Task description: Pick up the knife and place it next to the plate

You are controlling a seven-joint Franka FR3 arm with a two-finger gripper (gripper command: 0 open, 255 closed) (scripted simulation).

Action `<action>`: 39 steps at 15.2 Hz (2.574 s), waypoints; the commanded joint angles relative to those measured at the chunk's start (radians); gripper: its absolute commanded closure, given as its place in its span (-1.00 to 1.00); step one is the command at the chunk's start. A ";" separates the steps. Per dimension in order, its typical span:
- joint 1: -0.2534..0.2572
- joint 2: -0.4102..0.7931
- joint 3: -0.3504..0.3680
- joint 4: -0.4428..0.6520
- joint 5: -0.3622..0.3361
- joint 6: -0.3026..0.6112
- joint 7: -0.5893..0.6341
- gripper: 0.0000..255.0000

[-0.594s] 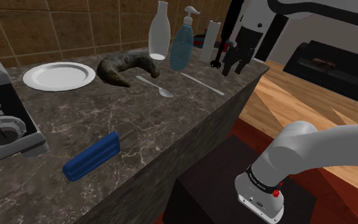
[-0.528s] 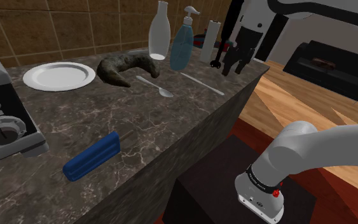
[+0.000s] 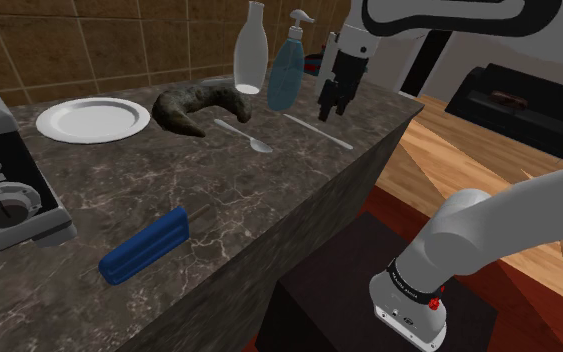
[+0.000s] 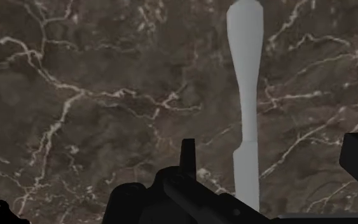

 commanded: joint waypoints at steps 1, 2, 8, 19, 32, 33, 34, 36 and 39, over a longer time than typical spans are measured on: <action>0.008 0.036 0.002 0.016 -0.002 0.018 -0.019 -1.00; 0.008 0.036 0.002 0.002 -0.002 0.032 -0.019 -1.00; 0.009 0.037 0.004 -0.086 0.000 0.120 -0.020 -1.00; 0.009 0.037 0.004 -0.086 0.000 0.120 -0.020 1.00; 0.010 0.034 0.004 -0.007 -0.001 0.039 -0.016 1.00; 0.010 0.034 0.004 0.007 -0.001 0.026 -0.016 1.00; 0.010 0.035 0.004 0.021 -0.001 0.013 -0.015 1.00; 0.010 0.037 0.004 0.049 -0.001 -0.014 -0.014 1.00; 0.010 0.041 0.004 0.093 -0.001 -0.054 -0.013 1.00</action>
